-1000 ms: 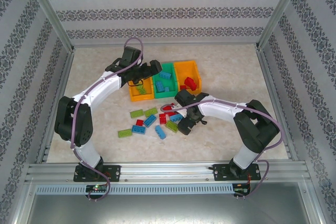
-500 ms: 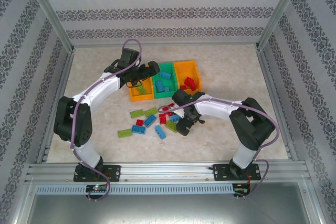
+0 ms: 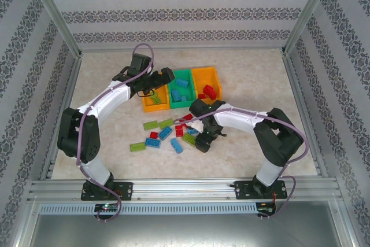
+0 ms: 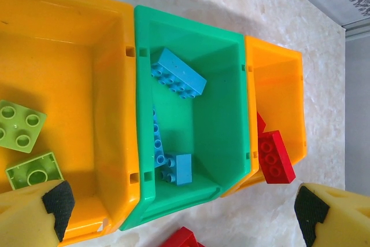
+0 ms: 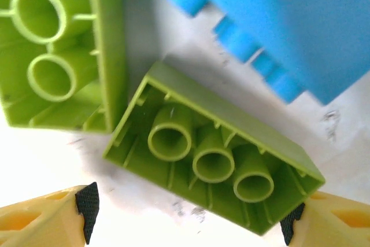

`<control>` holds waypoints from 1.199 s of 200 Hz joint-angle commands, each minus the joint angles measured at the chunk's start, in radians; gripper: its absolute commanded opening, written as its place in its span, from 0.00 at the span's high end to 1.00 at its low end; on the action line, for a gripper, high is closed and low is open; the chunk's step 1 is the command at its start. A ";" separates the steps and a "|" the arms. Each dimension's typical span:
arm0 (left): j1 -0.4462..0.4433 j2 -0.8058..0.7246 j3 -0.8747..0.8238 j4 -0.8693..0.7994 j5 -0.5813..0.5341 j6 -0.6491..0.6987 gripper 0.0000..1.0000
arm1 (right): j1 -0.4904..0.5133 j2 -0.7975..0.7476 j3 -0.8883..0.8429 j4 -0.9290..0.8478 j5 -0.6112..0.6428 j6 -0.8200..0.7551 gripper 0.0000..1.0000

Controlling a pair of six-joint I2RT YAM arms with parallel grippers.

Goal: Sort the legos into containers by color

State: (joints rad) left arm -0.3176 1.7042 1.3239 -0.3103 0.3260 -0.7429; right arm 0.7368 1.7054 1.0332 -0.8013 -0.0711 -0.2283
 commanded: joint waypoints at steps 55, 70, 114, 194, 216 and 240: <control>0.015 -0.033 -0.031 0.039 0.017 -0.017 0.01 | 0.012 -0.079 0.015 -0.034 0.097 -0.057 0.12; 0.016 -0.037 -0.032 0.039 0.015 -0.016 0.01 | 0.008 -0.072 0.020 -0.015 0.105 -0.098 0.11; 0.016 -0.047 -0.038 0.034 0.012 -0.016 0.01 | 0.009 0.006 0.065 0.010 0.067 -0.183 0.11; 0.029 -0.057 -0.050 0.028 0.007 -0.016 0.01 | 0.010 0.117 0.097 0.010 0.026 -0.231 0.12; 0.032 -0.057 -0.052 0.025 0.006 -0.014 0.00 | 0.015 0.120 0.088 0.006 0.026 -0.227 0.15; 0.035 -0.057 -0.055 0.025 0.008 -0.014 0.01 | 0.018 0.113 0.072 0.013 0.037 -0.223 0.22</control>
State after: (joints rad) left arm -0.2981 1.6752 1.2839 -0.2989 0.3359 -0.7494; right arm 0.7490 1.8103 1.1107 -0.7811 -0.0261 -0.4450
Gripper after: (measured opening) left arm 0.994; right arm 0.805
